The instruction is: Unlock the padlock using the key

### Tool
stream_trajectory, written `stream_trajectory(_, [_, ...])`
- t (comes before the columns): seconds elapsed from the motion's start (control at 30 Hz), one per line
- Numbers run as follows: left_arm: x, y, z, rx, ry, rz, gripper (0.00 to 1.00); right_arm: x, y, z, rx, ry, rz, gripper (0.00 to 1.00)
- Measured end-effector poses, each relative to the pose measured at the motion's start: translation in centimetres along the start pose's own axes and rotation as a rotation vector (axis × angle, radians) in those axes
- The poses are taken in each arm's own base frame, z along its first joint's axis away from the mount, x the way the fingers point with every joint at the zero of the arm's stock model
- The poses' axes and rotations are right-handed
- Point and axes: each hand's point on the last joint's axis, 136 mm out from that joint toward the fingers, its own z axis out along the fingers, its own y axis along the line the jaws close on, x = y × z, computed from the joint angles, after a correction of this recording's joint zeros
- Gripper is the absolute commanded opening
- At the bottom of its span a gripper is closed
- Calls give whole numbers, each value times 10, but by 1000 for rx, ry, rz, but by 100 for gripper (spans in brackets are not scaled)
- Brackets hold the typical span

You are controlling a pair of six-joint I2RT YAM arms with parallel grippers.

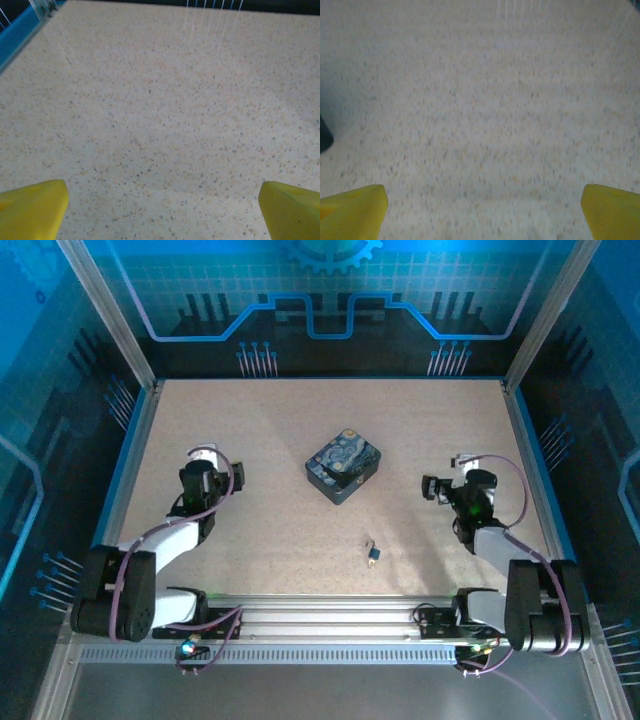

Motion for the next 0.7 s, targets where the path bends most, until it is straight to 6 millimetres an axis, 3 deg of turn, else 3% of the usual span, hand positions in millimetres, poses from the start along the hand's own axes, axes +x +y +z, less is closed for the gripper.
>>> stream_trajectory(0.3, [7,-25,25,145,-35,35,99,-17,12,-2,-48,-125,-43,100])
stream_trajectory(0.47, [13,-19,31,162,-44,19,99,-21,24,-1,-80,-169,-69,100])
stream_trajectory(0.7, [1,-23,29,186,-96,15,99,8,43,28,-113,-72,-129,100])
